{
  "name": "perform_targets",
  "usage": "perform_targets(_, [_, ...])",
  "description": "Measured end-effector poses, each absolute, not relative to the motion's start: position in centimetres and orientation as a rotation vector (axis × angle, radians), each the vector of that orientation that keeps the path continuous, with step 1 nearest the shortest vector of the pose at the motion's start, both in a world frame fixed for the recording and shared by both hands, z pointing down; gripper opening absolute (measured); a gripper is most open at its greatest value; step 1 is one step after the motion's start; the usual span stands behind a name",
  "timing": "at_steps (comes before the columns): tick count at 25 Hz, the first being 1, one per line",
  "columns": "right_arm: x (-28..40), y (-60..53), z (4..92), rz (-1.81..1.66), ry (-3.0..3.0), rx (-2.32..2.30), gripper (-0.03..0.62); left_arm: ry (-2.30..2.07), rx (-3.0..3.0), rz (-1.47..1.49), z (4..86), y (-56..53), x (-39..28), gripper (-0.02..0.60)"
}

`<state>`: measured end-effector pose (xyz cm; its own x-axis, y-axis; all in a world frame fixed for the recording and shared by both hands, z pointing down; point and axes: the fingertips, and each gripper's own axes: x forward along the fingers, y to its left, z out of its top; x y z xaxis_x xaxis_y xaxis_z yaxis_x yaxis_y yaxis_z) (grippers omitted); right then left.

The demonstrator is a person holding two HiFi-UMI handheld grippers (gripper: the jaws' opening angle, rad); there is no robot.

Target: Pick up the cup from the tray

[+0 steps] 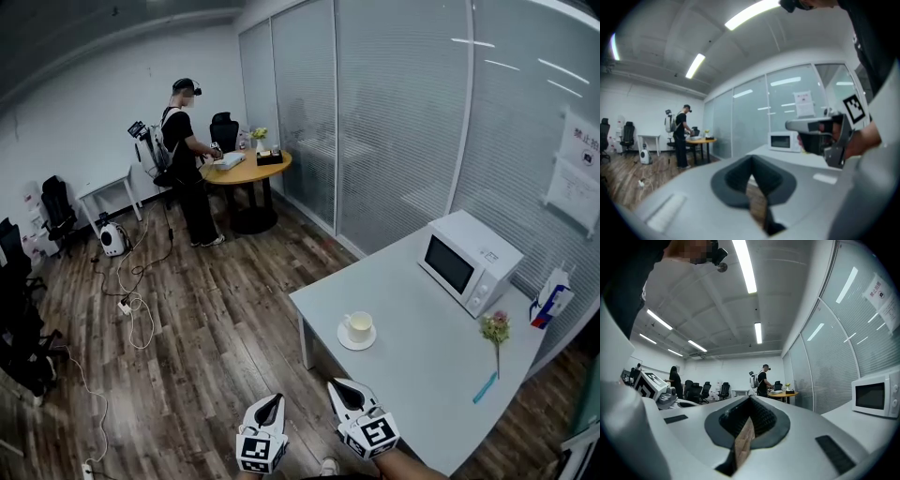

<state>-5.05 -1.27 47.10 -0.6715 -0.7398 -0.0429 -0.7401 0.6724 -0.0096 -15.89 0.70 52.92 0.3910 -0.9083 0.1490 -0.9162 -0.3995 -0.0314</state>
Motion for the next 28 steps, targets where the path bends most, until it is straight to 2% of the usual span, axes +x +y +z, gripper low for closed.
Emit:
perform_targets(11, [-2.1, -6.6, 48.3, -0.019, 2.825, -1.279, 0.005, -1.663, 2.572, 0.245, 53.6, -4.8, -13.3, 0.005])
perform_targets(28, [-2.8, -17.3, 47.8, 0.021, 2.726, -1.539, 0.005, -1.381, 2.758, 0.211, 53.7, -18.4, -12.4, 0.005])
